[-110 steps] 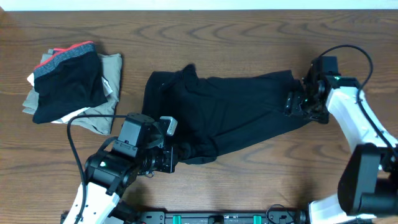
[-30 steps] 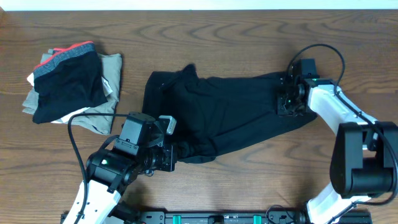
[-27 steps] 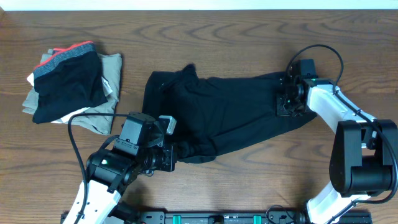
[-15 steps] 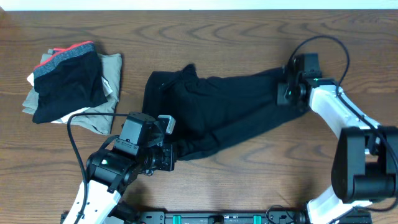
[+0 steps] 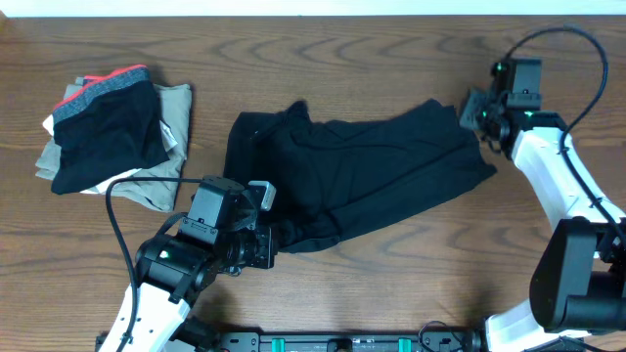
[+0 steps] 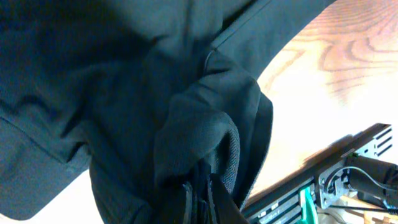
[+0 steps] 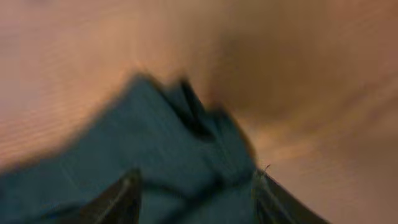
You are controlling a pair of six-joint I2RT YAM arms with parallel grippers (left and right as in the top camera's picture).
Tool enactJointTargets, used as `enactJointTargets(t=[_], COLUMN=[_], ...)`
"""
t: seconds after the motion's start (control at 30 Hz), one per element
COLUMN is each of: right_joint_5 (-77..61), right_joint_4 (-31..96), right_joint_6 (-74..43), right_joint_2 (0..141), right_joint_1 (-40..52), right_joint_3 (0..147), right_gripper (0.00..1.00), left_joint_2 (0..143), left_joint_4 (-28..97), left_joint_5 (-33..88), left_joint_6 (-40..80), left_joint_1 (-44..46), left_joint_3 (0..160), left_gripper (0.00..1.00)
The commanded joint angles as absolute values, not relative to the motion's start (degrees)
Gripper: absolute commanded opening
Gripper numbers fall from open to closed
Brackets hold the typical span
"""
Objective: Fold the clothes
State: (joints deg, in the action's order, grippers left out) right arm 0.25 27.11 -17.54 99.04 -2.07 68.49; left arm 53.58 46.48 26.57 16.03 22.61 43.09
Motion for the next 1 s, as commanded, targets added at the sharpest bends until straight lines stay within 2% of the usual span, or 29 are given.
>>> enactJointTargets(t=[0.0,0.23,0.97], right_joint_5=[0.4,-0.3,-1.0], right_joint_4=[32.9,39.0,34.7], right_joint_6=[-13.1,-12.8,-16.9], right_joint_2=[99.0,99.2,108.9], right_joint_1=[-2.1,-1.9,-1.1], right_joint_3=[68.5,68.2,68.1], right_gripper=[0.61,0.63,0.63], left_joint_2=[53.6,53.6,53.6], left_joint_4=[46.4,46.2,46.2], left_joint_5=[26.1,26.0,26.0], left_joint_6=[15.0,15.0,15.0], left_joint_1=[22.6,22.6,22.6], left_joint_3=[43.2,43.2,43.2], left_gripper=[0.06,0.06,0.06])
